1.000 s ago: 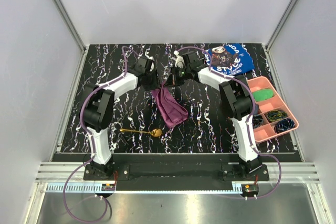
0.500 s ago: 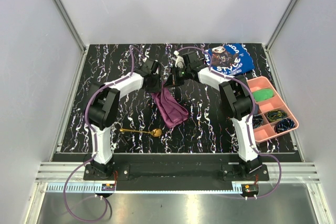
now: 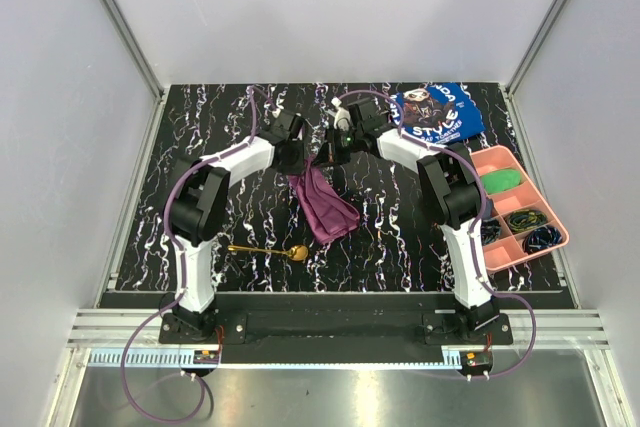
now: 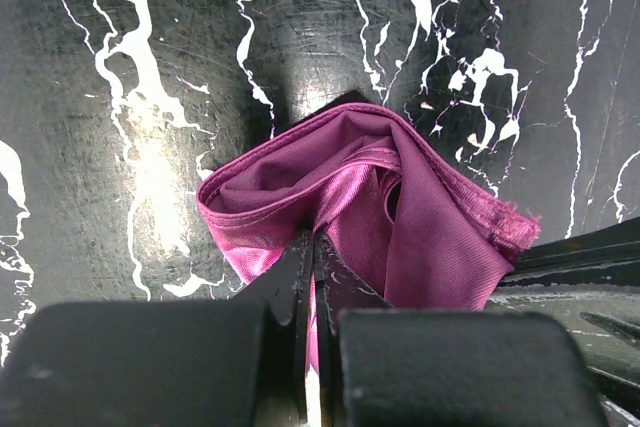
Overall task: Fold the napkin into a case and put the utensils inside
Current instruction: Fold the 2/3-rectangle-folded napkin at the center of the board.
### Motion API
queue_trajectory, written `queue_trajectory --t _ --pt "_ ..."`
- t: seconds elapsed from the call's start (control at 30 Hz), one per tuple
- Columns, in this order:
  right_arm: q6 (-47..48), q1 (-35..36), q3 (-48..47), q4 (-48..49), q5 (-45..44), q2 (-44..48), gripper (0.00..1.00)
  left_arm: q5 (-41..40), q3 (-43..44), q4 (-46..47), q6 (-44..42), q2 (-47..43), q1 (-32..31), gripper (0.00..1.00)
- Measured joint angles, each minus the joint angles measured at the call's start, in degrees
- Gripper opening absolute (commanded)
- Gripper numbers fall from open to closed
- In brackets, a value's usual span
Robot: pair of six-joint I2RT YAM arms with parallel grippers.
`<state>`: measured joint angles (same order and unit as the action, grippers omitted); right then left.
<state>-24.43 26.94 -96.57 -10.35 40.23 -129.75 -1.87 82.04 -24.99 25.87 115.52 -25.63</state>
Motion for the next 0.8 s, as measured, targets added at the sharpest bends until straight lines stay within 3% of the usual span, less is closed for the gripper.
queue_trajectory --t 0.37,0.8 --pt "-1.5 0.5 0.4 0.4 1.1 -0.9 0.00 7.6 -2.0 3.2 2.7 -3.3 2.8 0.00" --pt "-9.2 2.4 -2.3 4.9 3.3 -8.2 0.00 12.4 -5.6 7.5 4.7 -5.3 3.6 0.00"
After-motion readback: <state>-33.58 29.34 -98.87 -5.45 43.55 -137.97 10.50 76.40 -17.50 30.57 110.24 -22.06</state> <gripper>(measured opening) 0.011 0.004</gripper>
